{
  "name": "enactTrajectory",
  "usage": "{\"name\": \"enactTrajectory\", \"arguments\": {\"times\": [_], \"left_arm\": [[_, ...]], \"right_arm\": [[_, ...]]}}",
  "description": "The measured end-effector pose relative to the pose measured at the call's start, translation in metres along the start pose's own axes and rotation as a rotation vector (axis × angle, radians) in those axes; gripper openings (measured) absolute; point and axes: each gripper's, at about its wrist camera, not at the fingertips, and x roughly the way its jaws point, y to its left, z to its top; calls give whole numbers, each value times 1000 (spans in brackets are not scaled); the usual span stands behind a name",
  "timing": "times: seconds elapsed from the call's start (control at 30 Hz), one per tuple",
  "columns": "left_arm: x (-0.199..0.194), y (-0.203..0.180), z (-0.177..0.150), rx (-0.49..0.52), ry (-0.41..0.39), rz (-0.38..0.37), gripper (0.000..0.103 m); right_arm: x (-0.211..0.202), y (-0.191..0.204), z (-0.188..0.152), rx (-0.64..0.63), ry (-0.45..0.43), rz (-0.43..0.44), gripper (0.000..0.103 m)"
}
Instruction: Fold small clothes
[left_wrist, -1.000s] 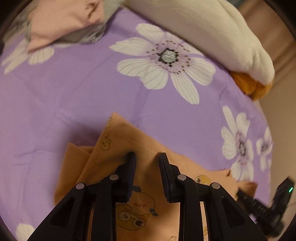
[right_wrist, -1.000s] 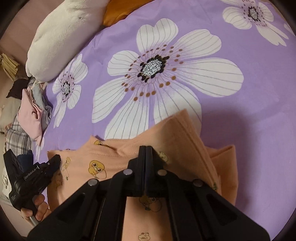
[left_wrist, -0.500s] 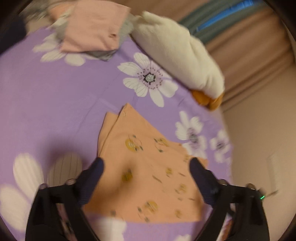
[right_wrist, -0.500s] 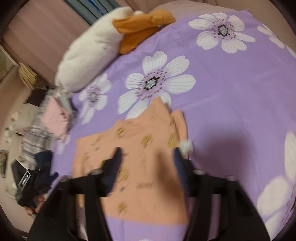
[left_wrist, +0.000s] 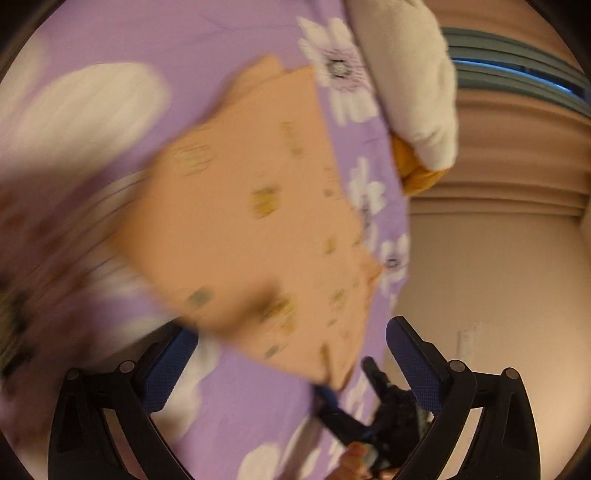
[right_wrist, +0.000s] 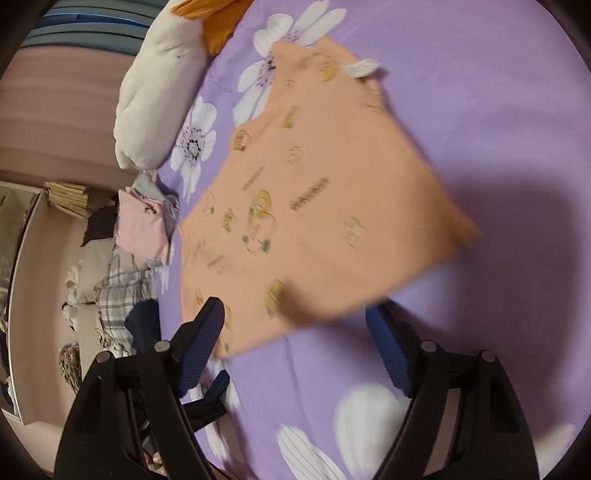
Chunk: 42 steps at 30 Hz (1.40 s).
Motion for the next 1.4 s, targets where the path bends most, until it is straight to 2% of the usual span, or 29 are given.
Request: {"name": "enactTrajectory", "arguments": {"times": [0.03, 0.07, 0.2, 0.23, 0.27, 0.33, 0.37, 0.4, 0.43, 0.47, 0.53, 0.6, 0.67, 0.77, 0.83, 0.9, 1.0, 1.07, 1.17, 1.2, 1.27, 1.33, 1.4], "left_arm": [[12, -1, 7, -5, 20, 19, 100], [15, -1, 9, -20, 6, 28, 100], [27, -8, 23, -40, -60, -63, 99], [32, -8, 27, -48, -67, -67, 85], [35, -7, 29, -46, -74, -47, 74], [47, 0, 29, -33, -71, 119, 19], [50, 4, 28, -25, -81, 142, 15], [48, 5, 27, -14, -90, 130, 15], [47, 3, 26, -5, -97, 137, 15], [47, -1, 25, -7, -105, 163, 14], [46, -13, 23, 3, -118, 216, 11], [37, -31, 16, 72, -141, 258, 9], [19, -44, 5, 126, -155, 244, 9], [-3, -44, -15, 125, -121, 187, 9], [-16, -40, -34, 113, -115, 195, 9], [-28, -34, -60, 142, -112, 216, 9], [-46, -20, -98, 166, -85, 260, 9], [-50, -13, -111, 169, -74, 260, 9], [-48, 0, -122, 206, -85, 359, 9], [-47, 5, -123, 218, -94, 404, 9], [-51, 13, -127, 243, -115, 380, 9], [-56, 16, -129, 251, -128, 370, 9], [-75, 22, -132, 238, -159, 406, 9]], "right_arm": [[2, 0, 3, 15, -18, 13, 80], [8, 0, 8, 40, -44, 43, 79], [16, -11, 25, 164, -105, 154, 75], [19, -13, 28, 197, -117, 172, 73], [19, -13, 31, 208, -120, 172, 67], [22, -9, 36, 184, -124, 153, 48], [26, -9, 38, 160, -125, 132, 21], [31, -10, 38, 128, -125, 79, 2], [36, -15, 38, 117, -129, 54, 1], [37, -23, 37, 127, -147, 91, 2], [35, -22, 40, 141, -146, 112, 6], [27, -12, 42, 128, -140, 118, 7], [9, -1, 42, 105, -140, 182, 7], [-19, 9, 33, 46, -147, 212, 7], [-38, 9, 18, 23, -139, 225, 7], [-52, 5, -3, 13, -117, 222, 7], [-72, -9, -39, -5, -89, 194, 7], [-84, -24, -60, -7, -68, 180, 7], [-90, -42, -83, -34, -67, 79, 8], [-88, -48, -86, -45, -66, 35, 8], [-83, -59, -87, -32, -60, -33, 9], [-83, -68, -85, -29, -78, -28, 8], [-91, -74, -84, -34, -103, -56, 9]]}}
